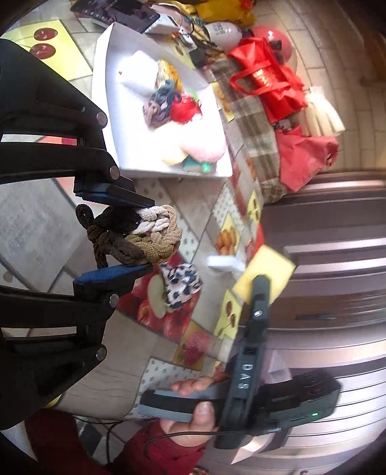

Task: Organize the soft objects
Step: 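Carry the rope toy and sponge over the white box with both tools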

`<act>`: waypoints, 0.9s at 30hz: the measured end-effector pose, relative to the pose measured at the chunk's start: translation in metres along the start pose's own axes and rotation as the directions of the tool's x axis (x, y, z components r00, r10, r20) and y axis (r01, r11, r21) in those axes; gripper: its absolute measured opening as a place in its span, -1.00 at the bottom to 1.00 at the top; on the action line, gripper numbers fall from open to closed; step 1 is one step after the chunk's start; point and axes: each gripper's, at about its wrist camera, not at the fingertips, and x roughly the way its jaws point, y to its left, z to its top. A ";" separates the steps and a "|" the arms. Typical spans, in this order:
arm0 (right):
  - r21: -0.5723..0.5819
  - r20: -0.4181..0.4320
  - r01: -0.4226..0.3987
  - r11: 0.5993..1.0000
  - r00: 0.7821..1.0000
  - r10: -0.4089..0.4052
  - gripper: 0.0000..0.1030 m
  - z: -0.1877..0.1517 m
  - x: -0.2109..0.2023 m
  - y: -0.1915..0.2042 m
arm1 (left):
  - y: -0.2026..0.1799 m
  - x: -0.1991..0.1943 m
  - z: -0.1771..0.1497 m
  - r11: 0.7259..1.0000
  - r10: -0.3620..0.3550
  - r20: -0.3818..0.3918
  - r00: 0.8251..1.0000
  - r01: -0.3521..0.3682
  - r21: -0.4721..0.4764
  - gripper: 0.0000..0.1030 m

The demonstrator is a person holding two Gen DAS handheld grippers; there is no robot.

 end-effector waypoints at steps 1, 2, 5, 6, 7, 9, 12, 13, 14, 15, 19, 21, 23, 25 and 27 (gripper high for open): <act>0.005 0.004 0.006 1.000 1.000 -0.006 -0.46 -0.002 0.002 0.001 | 0.010 -0.008 -0.001 0.999 0.036 0.049 0.998 -0.034 -0.038 -0.32; 0.008 0.007 0.014 1.000 1.000 -0.014 -0.46 -0.003 0.004 0.001 | 0.021 -0.014 -0.003 0.995 0.080 0.085 0.993 -0.074 -0.074 -0.32; 0.019 -0.008 0.031 0.999 0.999 -0.031 -0.45 -0.008 0.012 0.002 | 0.048 -0.026 -0.007 0.968 0.204 0.119 0.972 -0.183 -0.169 -0.32; 0.019 -0.012 0.036 0.999 0.999 -0.036 -0.45 -0.007 0.014 0.003 | 0.054 -0.027 -0.007 0.960 0.234 0.124 0.964 -0.208 -0.189 -0.32; 0.026 0.001 0.033 0.999 0.999 -0.033 -0.45 -0.007 0.013 0.004 | 0.061 -0.026 -0.008 0.952 0.265 0.132 0.955 -0.237 -0.194 -0.32; 0.025 0.007 0.037 0.999 0.999 -0.037 -0.45 -0.006 0.015 0.007 | 0.068 -0.019 -0.008 0.934 0.336 0.135 0.932 -0.312 -0.172 -0.32; 0.025 -0.007 0.033 0.999 0.999 -0.033 -0.45 -0.005 0.024 0.013 | 0.084 -0.003 -0.009 0.920 0.356 0.103 0.929 -0.329 -0.213 -0.32; 0.025 -0.005 0.030 0.999 1.000 -0.030 -0.45 -0.005 0.026 0.014 | 0.087 -0.001 -0.009 0.914 0.366 0.096 0.926 -0.339 -0.223 -0.32; 0.022 -0.005 0.028 0.999 1.000 -0.028 -0.45 -0.004 0.027 0.016 | 0.089 -0.002 -0.010 0.911 0.374 0.100 0.922 -0.344 -0.228 -0.32; 0.020 -0.005 0.026 0.999 1.000 -0.026 -0.45 -0.004 0.028 0.018 | 0.089 -0.001 -0.009 0.908 0.382 0.107 0.918 -0.351 -0.230 -0.32; 0.020 -0.006 0.018 1.000 1.000 -0.018 -0.45 -0.005 0.029 0.020 | 0.091 -0.003 -0.011 0.899 0.399 0.110 0.910 -0.364 -0.244 -0.32; 0.019 -0.013 0.018 1.000 1.000 -0.017 -0.45 -0.005 0.031 0.022 | 0.093 -0.002 -0.011 0.896 0.402 0.107 0.910 -0.366 -0.254 -0.32; 0.014 -0.017 0.016 1.000 1.000 -0.016 -0.45 -0.005 0.033 0.024 | 0.093 -0.001 -0.010 0.891 0.410 0.106 0.906 -0.374 -0.257 -0.32; 0.008 -0.022 0.016 1.000 1.000 -0.016 -0.45 -0.004 0.036 0.026 | 0.095 0.000 -0.009 0.885 0.425 0.107 0.899 -0.387 -0.259 -0.32; 0.002 -0.029 0.014 1.000 0.999 -0.014 -0.45 -0.004 0.038 0.027 | 0.099 0.003 -0.008 0.879 0.435 0.104 0.894 -0.397 -0.264 -0.32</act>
